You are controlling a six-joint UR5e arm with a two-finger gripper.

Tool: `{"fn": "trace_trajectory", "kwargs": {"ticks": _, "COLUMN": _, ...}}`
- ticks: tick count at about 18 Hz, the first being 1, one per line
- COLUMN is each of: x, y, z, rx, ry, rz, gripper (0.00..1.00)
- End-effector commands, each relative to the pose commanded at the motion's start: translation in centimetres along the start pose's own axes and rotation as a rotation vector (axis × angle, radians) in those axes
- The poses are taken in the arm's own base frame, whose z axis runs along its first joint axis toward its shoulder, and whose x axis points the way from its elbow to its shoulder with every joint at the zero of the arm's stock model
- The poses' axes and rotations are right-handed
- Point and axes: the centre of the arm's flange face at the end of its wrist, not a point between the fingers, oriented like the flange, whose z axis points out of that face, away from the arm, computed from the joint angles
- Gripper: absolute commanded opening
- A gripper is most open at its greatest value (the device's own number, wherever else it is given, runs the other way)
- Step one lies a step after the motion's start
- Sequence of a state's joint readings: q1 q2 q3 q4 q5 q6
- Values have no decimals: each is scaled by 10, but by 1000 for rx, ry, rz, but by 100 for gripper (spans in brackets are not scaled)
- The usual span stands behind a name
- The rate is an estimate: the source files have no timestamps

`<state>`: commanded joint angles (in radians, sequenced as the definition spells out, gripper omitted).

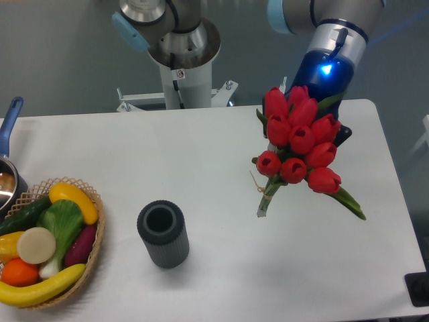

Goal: Pick up the flowers from the vase
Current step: 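Carry the tulip bunch up and away from the vase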

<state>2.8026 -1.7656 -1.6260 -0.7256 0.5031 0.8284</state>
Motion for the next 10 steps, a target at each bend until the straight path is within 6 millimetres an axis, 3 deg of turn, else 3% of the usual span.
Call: {"fn": "trace_trajectory", "kwargs": {"ticks": 10, "x": 1, "y": 8, "z": -4, "rx": 9, "ry": 5, "rz": -15, "gripper": 38}}
